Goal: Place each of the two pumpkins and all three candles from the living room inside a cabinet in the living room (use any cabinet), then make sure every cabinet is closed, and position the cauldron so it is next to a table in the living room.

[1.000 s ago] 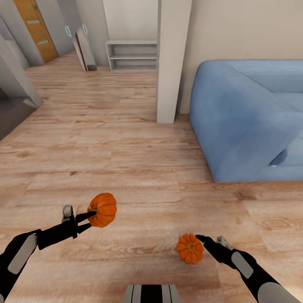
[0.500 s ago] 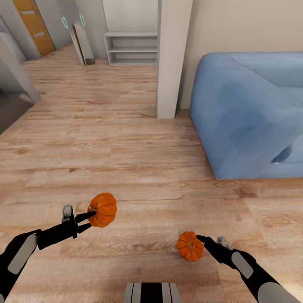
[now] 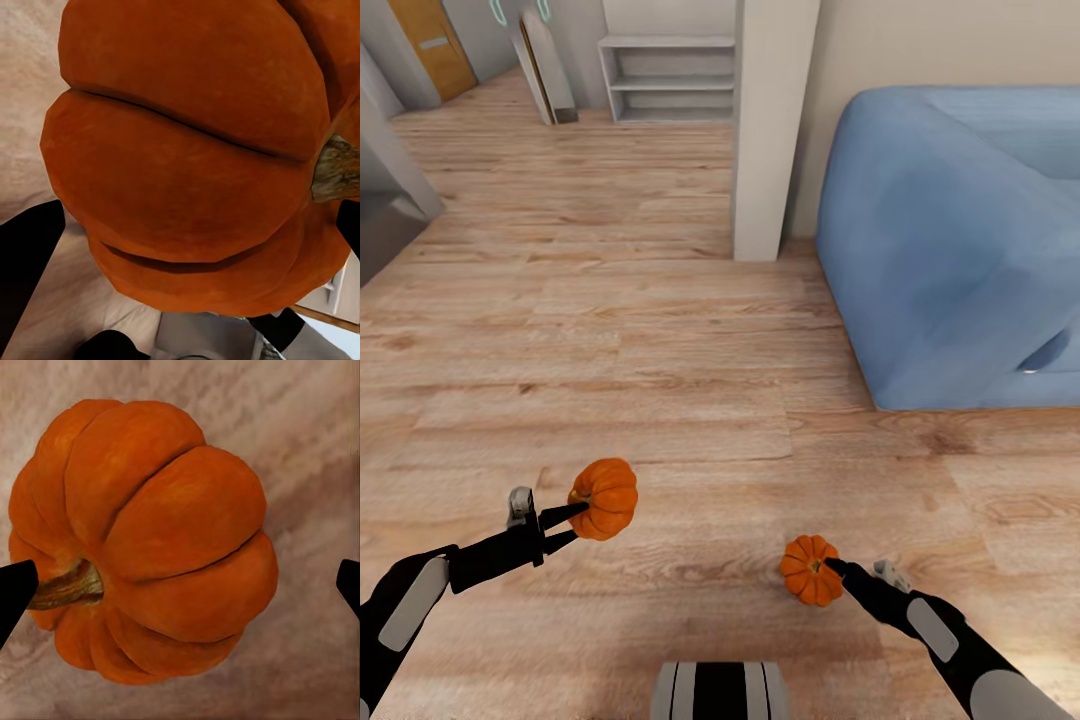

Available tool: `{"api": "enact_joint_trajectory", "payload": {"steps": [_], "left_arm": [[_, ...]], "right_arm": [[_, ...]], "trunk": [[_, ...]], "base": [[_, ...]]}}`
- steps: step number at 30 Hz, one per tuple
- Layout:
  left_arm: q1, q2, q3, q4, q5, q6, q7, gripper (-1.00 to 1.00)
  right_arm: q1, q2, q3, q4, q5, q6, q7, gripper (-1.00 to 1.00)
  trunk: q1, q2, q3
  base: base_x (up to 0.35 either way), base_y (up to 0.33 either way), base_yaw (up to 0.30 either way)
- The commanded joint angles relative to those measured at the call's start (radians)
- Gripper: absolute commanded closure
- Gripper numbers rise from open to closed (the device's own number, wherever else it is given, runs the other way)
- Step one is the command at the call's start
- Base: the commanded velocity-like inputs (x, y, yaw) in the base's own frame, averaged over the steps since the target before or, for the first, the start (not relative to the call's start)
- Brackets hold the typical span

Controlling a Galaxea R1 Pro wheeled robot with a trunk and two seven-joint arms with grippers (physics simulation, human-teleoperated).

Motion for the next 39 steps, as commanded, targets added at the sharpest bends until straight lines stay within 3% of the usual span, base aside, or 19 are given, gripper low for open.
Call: {"api": "enact_joint_trajectory", "payload": {"steps": [1, 4, 14, 20, 33, 39], "left_arm": [[0.000, 0.000, 0.001, 0.000, 0.002, 0.005, -0.002, 1.00], [0.000, 0.000, 0.001, 0.000, 0.002, 0.005, -0.002, 1.00], [0.000, 0.000, 0.001, -0.001, 0.002, 0.005, -0.003, 1.00], [0.000, 0.000, 0.001, 0.000, 0.002, 0.005, -0.003, 1.00], [0.000, 0.000, 0.001, 0.001, 0.002, 0.005, -0.003, 1.00], [0.000, 0.000, 0.001, 0.001, 0.002, 0.005, -0.003, 1.00]], "right_arm": [[-0.006, -0.001, 0.017, 0.001, -0.009, -0.001, 0.000, -1.00], [-0.025, -0.001, 0.032, 0.004, -0.011, -0.005, 0.000, -1.00], [-0.031, 0.000, 0.038, 0.005, -0.011, -0.011, 0.000, -1.00], [-0.032, 0.020, 0.055, 0.006, -0.011, -0.011, -0.019, -1.00], [-0.033, 0.022, 0.057, 0.007, -0.011, -0.011, -0.032, -1.00], [-0.033, 0.022, 0.057, 0.007, -0.011, -0.011, -0.032, -1.00]], "trunk": [[0.000, -0.001, -0.005], [0.002, -0.001, -0.016], [0.002, -0.001, -0.016], [0.002, -0.001, -0.016], [0.002, -0.001, -0.016], [0.004, -0.003, -0.039]], "base": [[0.000, 0.000, 0.000], [0.000, 0.000, 0.000], [0.000, 0.000, 0.000], [0.000, 0.002, 0.000], [0.000, 0.007, 0.000], [0.000, 0.000, 0.000]]}}
